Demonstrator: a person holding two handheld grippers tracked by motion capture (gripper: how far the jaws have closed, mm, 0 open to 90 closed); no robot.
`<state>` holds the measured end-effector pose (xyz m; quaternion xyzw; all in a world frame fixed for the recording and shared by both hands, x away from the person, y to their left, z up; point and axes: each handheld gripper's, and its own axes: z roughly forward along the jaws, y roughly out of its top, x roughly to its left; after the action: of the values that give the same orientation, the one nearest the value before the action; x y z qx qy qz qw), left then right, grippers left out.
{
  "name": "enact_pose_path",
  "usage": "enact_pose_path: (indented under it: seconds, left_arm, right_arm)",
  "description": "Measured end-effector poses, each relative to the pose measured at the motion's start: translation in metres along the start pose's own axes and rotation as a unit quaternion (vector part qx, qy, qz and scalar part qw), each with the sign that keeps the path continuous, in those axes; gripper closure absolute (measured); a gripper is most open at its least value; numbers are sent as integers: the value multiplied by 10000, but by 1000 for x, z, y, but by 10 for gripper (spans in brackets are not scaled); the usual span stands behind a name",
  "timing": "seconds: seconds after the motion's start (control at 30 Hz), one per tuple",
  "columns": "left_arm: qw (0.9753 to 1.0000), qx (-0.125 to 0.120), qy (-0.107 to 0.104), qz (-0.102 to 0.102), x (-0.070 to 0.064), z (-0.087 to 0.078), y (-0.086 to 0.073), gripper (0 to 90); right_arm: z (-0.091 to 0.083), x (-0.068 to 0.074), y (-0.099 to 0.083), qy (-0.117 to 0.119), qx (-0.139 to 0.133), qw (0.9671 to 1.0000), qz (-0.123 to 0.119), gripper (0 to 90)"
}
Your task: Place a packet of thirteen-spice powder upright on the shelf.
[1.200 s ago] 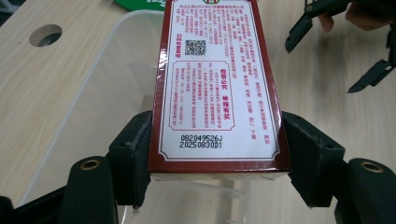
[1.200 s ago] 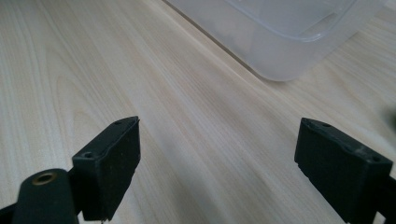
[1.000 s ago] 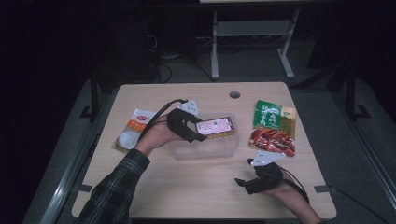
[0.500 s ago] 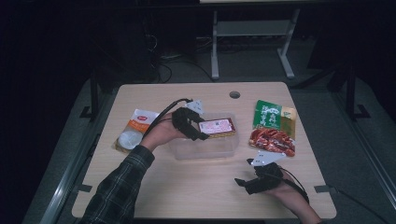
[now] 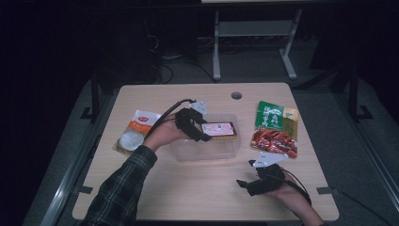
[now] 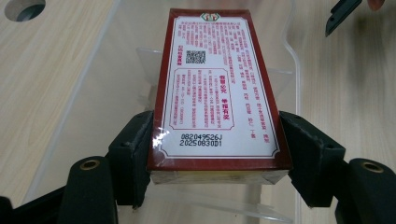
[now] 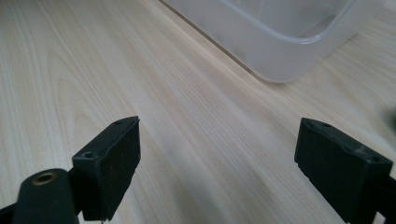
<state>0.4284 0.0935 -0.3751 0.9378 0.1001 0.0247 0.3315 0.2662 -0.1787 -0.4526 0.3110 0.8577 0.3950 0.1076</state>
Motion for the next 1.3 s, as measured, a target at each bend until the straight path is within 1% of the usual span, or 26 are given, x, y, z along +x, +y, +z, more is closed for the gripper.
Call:
enact_pose_path:
  seconds: [0.07, 0.17, 0.33, 0.4, 0.5, 0.6, 0.7, 0.8, 0.93, 1.0, 1.1, 1.17, 1.27, 1.3]
  left_arm:
    - [10000, -5, -1, 48, 1, -1, 2, 316]
    - [10000, -24, 14, 63, 1, -3, 6, 316]
    - [9997, -248, -29, 20, 0, -4, 10, 316]
    - [9995, -308, -30, 32, 0, -4, 12, 315]
    - [9994, -335, -24, 74, 1, -6, 15, 316]
    - [9988, -471, -25, 106, 1, -8, 20, 316]
    - [9984, -546, -25, 144, 2, -9, 24, 316]
    - [9976, -670, -37, 153, 2, -9, 28, 316]
    - [9962, -858, -79, 83, 3, -8, 29, 316]
    - [9956, -930, -82, 99, 5, -8, 30, 316]
    - [9945, -1046, -85, 59, 7, -9, 32, 316]
    - [9939, -1097, -103, 32, 8, -8, 34, 316]
    - [9933, -1148, -137, 53, 8, -7, 38, 316]
    - [9932, -1158, -135, 67, 8, -6, 39, 316]
  right_arm:
    - [0, 0, 0, -5, -8, 10000, 5, 139]
    - [0, 0, 0, -3, -14, 10000, 14, 139]
    - [0, 0, 0, 3, -3, 10000, 25, 139]
    - [0, 0, 0, 2, -2, 10000, 25, 139]
    - [0, 0, 0, 2, -3, 10000, 25, 139]
    - [0, 0, 0, 7, -7, 10000, 27, 139]
    - [0, 0, 0, 6, -9, 10000, 33, 139]
    - [-1, 0, 0, 11, -14, 10000, 31, 139]
    - [-1, 0, 0, 12, -23, 10000, 27, 139]
    - [-1, 0, 0, 7, -34, 10000, 19, 139]
    - [-1, 0, 0, 6, -22, 10000, 41, 139]
    - [-1, 0, 0, 8, -23, 10000, 28, 139]
    - [-2, 0, 0, 3, -35, 10000, 31, 139]
    - [-2, -1, 0, 2, -49, 10000, -1, 139]
